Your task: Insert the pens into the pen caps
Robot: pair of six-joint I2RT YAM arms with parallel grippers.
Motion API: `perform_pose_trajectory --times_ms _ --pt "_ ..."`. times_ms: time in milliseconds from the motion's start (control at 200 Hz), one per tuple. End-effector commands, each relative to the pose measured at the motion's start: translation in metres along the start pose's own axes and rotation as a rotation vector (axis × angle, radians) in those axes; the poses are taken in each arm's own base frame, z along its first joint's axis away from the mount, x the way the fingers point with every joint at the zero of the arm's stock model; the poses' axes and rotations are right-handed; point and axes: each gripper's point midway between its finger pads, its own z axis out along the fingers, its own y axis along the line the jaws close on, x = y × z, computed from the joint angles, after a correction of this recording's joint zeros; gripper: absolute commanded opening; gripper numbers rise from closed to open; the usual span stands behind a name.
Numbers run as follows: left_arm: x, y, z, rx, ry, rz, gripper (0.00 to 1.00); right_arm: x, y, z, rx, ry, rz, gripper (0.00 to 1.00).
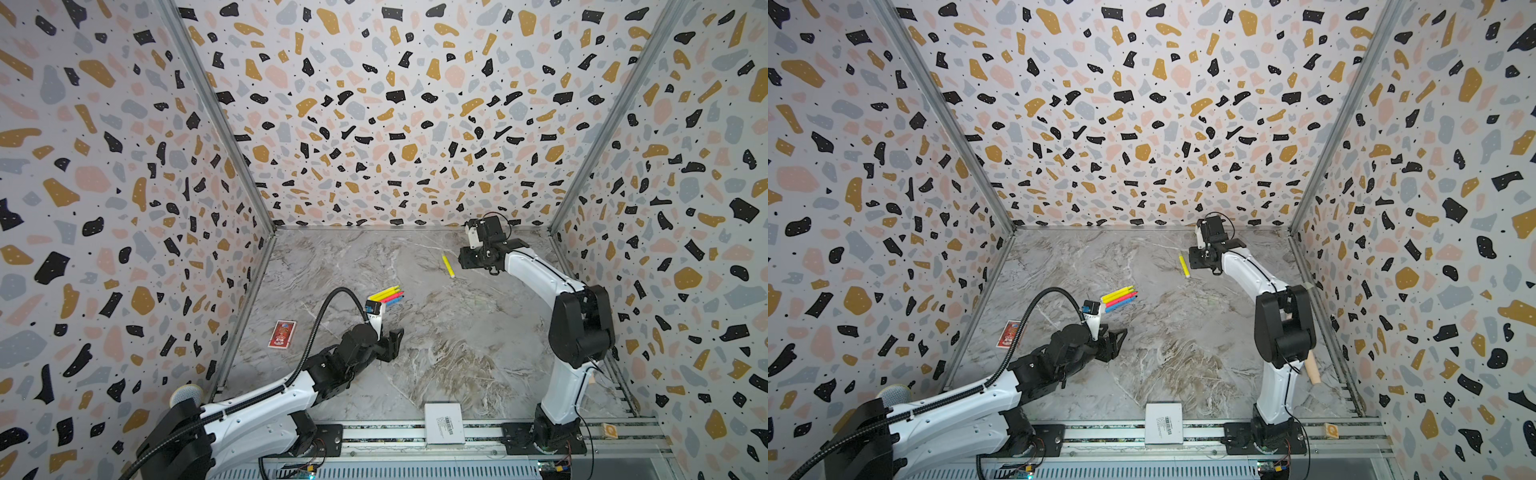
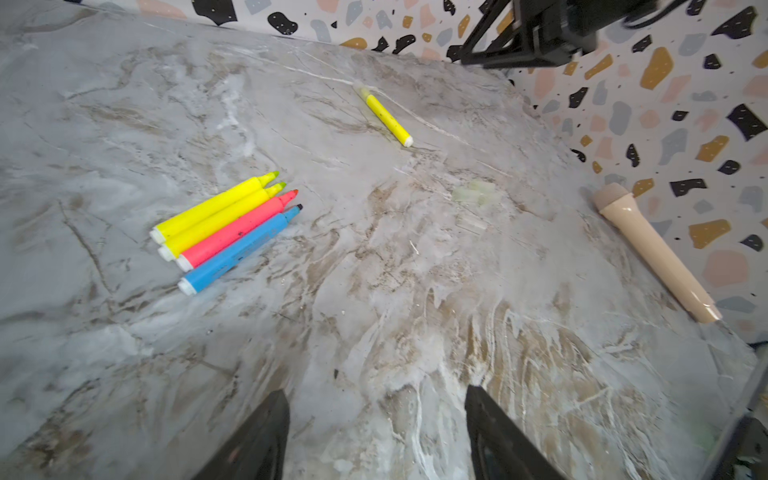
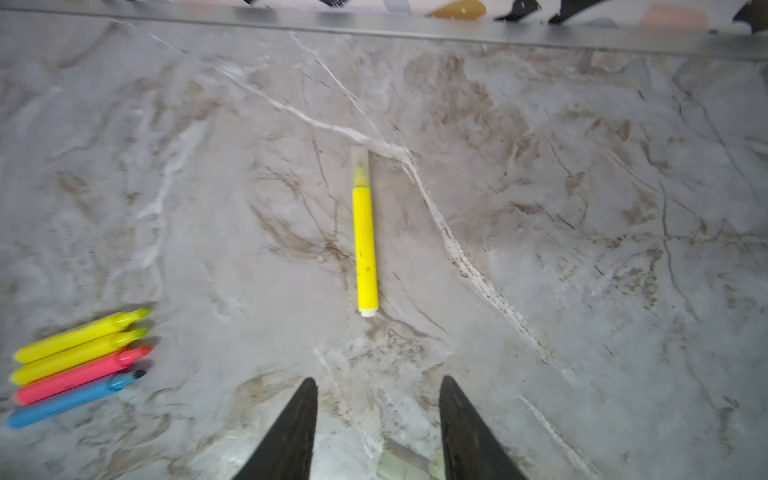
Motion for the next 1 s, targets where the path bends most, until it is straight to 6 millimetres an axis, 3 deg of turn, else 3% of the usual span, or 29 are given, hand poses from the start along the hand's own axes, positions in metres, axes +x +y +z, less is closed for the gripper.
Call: perform_pose_trajectory --times_ms 0,245,556,711,996 --pt "-0.009 0.005 0.009 -0.016 0.007 -0.001 0.67 -0.001 0.015 0.001 -0.063 -0.035 -0.041 0.51" --pt "-0.009 0.027 0.022 -0.052 0.029 -0.047 0.66 0.008 0.012 0.027 -0.062 0.024 -0.086 0.63" --pt "0.005 0.039 0.015 -0.076 0.041 -0.053 0.65 0.003 0.010 0.085 -0.025 0.109 -0.121 0.60" --pt "0.012 0.045 0.010 -0.087 0.034 -0.058 0.65 -0.003 0.017 0.103 -0.014 0.125 -0.147 0.56" --pt "0.020 0.048 0.010 -0.081 0.049 -0.064 0.65 0.006 0.024 0.132 0.029 0.169 -0.158 0.50"
